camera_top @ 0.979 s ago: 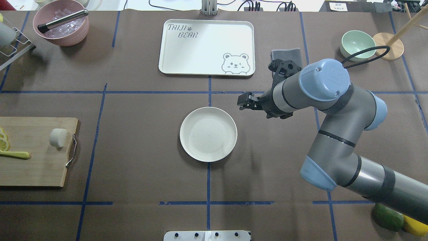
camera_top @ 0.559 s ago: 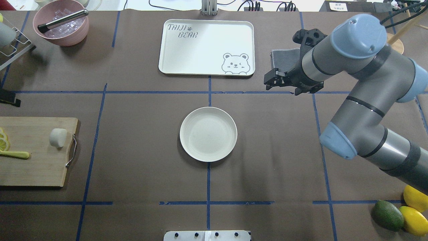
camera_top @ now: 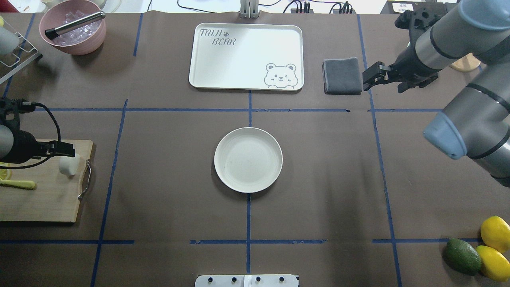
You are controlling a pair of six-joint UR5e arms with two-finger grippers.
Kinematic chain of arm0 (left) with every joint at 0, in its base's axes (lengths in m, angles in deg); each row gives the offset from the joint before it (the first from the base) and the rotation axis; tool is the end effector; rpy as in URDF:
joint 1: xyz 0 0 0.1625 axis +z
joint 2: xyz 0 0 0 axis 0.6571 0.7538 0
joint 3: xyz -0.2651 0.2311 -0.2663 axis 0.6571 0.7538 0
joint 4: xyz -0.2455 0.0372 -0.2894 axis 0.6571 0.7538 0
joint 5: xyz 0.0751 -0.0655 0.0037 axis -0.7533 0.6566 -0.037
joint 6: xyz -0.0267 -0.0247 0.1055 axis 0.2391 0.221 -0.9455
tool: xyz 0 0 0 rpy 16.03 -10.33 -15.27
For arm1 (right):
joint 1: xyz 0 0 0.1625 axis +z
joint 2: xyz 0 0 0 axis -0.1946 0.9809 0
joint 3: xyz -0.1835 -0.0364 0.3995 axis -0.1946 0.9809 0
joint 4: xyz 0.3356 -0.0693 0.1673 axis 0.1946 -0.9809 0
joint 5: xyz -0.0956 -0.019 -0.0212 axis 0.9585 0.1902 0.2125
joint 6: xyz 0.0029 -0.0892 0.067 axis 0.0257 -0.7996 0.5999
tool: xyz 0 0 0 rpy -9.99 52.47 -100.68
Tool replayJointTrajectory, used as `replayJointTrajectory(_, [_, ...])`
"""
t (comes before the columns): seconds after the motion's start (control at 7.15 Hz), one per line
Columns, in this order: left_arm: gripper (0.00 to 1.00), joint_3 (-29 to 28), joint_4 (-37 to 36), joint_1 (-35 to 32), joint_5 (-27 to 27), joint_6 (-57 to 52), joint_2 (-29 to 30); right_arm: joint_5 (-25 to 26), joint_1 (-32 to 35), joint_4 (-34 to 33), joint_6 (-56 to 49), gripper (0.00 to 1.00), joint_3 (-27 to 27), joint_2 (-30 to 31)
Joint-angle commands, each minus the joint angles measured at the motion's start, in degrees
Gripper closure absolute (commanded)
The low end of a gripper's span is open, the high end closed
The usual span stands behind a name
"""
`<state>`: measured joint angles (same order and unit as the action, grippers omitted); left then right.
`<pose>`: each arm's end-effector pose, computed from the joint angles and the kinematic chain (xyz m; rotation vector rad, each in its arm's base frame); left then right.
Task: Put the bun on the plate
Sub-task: 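Release the plate and raise the right gripper while the left reaches toward the bun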
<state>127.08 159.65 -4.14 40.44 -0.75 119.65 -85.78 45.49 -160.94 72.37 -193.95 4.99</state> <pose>0.2409 -0.3738 0.5265 0.1659 0.8262 -0.1428 -0.2551 -0.5186 0.3687 0.1405 -0.8717 0.0559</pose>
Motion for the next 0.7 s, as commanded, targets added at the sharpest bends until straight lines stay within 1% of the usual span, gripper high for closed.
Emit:
replayJointTrajectory(0.0, [0.02, -5.24, 4.74, 1.36, -0.82, 0.42, 1.93, -1.41, 4.61, -5.22, -10.84, 0.0, -0.18, 1.55])
replayJointTrajectory(0.14, [0.02, -6.66, 5.46, 1.36, -0.82, 0.33, 2.38, -1.41, 6.28, -6.03, -14.19, 0.0, -0.18, 2.69])
replayJointTrajectory(0.28, [0.03, -6.67, 5.47, 1.62, -0.82, 0.42, 2.39, -1.5, 8.13, -6.04, -18.14, 0.0, -0.09, 4.44])
replayJointTrajectory(0.42, [0.04, -6.76, 5.47, 1.62, -0.73, 0.16, 2.3, -2.28, 9.8, -6.12, -20.71, 0.0, 0.0, 5.5])
replayJointTrajectory(0.56, [0.04, -6.59, 5.47, 1.88, -0.64, 0.24, 1.95, -4.03, 10.95, -6.12, -21.08, 0.0, 0.0, 5.95])
